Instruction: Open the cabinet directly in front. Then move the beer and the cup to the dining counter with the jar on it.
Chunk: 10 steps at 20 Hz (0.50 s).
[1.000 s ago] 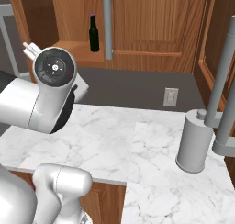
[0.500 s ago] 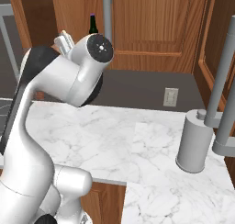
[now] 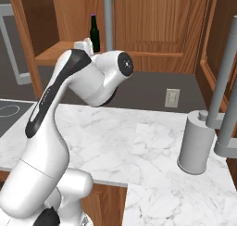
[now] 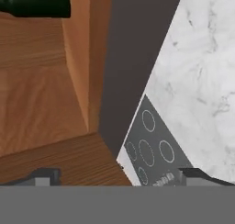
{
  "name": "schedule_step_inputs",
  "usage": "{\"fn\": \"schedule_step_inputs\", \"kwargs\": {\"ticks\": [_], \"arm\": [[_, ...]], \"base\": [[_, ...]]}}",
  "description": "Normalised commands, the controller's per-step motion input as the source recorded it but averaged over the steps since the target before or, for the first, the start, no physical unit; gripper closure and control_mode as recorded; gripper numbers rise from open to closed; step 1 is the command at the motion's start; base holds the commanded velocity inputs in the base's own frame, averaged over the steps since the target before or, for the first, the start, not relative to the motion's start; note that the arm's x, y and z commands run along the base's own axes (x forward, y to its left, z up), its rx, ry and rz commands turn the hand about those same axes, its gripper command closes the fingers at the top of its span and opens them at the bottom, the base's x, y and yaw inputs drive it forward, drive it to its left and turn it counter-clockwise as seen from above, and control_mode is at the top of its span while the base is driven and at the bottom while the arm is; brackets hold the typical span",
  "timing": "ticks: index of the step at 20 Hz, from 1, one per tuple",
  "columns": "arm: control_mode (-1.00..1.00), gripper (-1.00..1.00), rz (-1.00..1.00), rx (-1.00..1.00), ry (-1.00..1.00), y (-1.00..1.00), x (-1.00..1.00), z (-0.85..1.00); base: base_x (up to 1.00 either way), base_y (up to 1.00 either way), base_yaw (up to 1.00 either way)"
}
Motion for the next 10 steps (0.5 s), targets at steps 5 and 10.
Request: {"fn": "schedule_step_inputs", "kwargs": {"ticks": [5,10], "arm": [[-1.0,-1.0,0.09,0.14,0.01,0.41,0.01,-0.07],[-1.0,-1.0,0.12,0.04,0.0,0.49,0.0,0.0]], "base": [[0.0,0.0,0.0],[0.0,0.0,0.0]]}}
